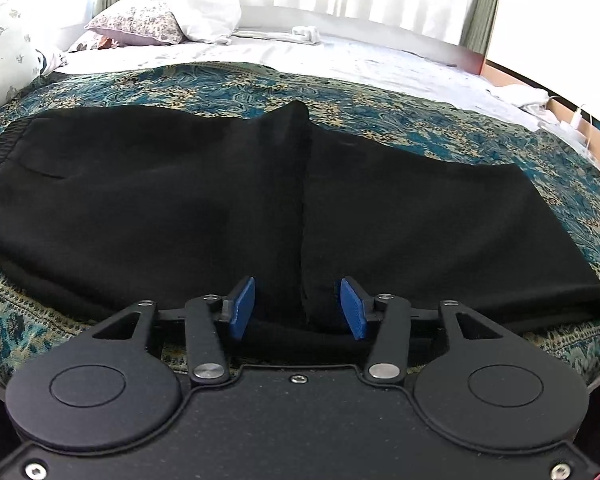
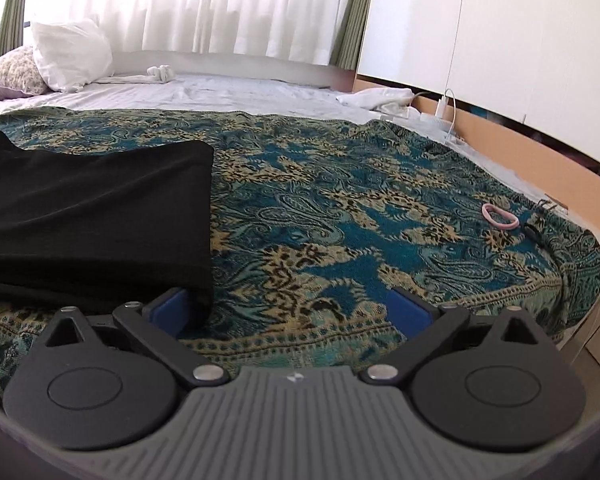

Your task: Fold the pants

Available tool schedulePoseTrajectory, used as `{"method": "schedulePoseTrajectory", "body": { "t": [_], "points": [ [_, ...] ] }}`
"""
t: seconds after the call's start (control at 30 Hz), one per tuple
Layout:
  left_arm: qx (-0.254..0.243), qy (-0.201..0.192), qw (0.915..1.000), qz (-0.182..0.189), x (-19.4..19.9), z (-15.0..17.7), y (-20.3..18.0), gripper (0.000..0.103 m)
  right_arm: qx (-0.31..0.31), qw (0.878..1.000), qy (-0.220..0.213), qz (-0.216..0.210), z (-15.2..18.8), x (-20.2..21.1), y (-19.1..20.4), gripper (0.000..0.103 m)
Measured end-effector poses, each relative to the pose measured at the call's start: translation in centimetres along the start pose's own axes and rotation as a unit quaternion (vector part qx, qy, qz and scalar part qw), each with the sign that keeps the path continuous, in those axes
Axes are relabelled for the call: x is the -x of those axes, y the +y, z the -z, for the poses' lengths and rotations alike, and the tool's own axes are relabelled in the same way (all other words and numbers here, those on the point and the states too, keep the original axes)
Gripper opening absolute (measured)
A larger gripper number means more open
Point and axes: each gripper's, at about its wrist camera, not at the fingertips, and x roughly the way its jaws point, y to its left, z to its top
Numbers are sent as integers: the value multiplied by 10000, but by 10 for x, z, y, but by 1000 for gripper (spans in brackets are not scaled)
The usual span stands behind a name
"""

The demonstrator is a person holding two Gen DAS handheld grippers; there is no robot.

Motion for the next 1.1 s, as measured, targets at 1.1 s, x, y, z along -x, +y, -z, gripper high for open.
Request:
{"method": "schedulePoseTrajectory", "body": {
  "t": [1.1],
  "points": [
    [341,-182,9965,-738,16,-12,84,49,508,9710,-422,-2299,-46,28,201,102]
  ]
}}
